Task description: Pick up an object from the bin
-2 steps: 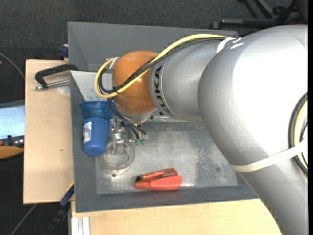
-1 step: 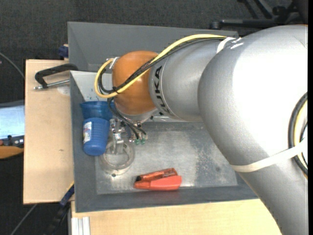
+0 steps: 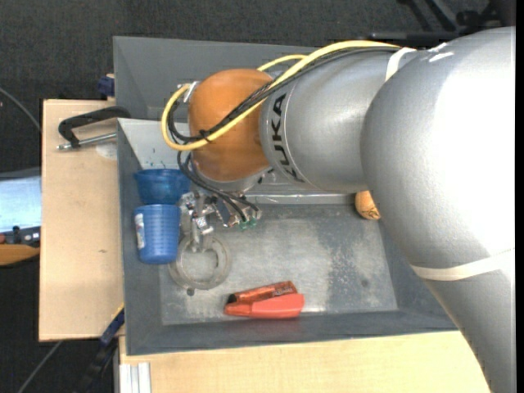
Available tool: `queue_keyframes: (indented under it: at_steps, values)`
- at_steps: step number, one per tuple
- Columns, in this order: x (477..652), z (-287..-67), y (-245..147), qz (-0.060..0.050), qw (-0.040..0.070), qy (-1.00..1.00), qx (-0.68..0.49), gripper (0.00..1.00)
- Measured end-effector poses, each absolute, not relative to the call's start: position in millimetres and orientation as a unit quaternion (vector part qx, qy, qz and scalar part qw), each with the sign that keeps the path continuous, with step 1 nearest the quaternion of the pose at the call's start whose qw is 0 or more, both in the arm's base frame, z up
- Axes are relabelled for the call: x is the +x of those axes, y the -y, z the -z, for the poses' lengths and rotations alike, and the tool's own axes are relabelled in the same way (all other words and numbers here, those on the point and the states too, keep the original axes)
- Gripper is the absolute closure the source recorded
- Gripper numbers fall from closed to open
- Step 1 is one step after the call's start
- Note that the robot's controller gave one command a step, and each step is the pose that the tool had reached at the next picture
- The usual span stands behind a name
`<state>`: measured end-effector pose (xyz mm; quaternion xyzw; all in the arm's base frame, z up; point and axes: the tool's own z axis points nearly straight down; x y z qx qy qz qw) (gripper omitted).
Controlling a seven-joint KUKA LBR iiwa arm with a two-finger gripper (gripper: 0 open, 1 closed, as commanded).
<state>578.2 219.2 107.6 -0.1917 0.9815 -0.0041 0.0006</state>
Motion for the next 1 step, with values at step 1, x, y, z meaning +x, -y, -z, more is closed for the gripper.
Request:
queue_keyframes:
  at_steps: [1]
  values:
    - [585.9,-143.0,-224.8,0.004,0.006,-0.97,-0.243,1.0]
